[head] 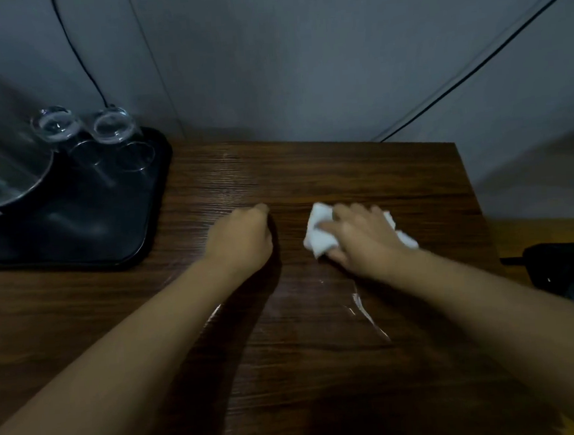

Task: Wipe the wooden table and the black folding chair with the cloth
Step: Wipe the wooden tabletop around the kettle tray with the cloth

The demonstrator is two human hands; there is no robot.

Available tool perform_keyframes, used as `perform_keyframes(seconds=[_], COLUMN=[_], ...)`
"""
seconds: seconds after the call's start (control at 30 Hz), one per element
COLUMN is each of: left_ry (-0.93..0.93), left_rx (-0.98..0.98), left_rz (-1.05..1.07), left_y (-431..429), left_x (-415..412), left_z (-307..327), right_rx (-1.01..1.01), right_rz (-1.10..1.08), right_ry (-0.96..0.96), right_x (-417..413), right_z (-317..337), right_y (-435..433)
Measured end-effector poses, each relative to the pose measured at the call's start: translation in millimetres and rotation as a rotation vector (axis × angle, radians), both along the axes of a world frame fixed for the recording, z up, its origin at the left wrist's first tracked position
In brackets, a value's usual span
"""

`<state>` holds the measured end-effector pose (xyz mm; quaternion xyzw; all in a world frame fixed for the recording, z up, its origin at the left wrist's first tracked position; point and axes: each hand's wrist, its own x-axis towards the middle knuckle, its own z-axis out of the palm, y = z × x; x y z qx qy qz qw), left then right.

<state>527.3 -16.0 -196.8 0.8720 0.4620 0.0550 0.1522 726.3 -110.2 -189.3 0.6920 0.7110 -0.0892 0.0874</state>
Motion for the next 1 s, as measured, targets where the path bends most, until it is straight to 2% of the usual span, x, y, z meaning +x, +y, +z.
perform_keyframes(seconds=[0.1,0.17,0.27,0.47,0.6,0.73,0.87,1.0], left_ry=[-0.054,-0.059,0.007,0.175,0.143,0.040,-0.041,-0.099], left_rx=[-0.007,-0.036,-0.059,-0.007,-0.007,0.020,0.057,0.035], left_rz=[0.033,0.051,0.037,-0.119,-0.121,-0.072,-0.013,0.040], left_y=[8,9,-2,-49,-78,-88,-88,-88], left_x=[-2,1,8,27,28,15,-2,-12], left_z=[0,2,6,18,30,39,34,21], right_rx=[0.040,0.037,-0.001,-0.161,-0.153,-0.145,-0.046,-0.047], right_rz=[-0.128,-0.118,-0.004,0.210,0.371,0.308,0.145,0.016], right_ry=[0.049,0.039,0.039,0.132,0.102,0.077,0.003,-0.024], right_x=[12,10,0,-33,-43,-22,5,15], right_z=[-6,-11,-12,5,7,2,-6,-12], right_y=[36,30,-11,-119,-177,-148,-69,-3])
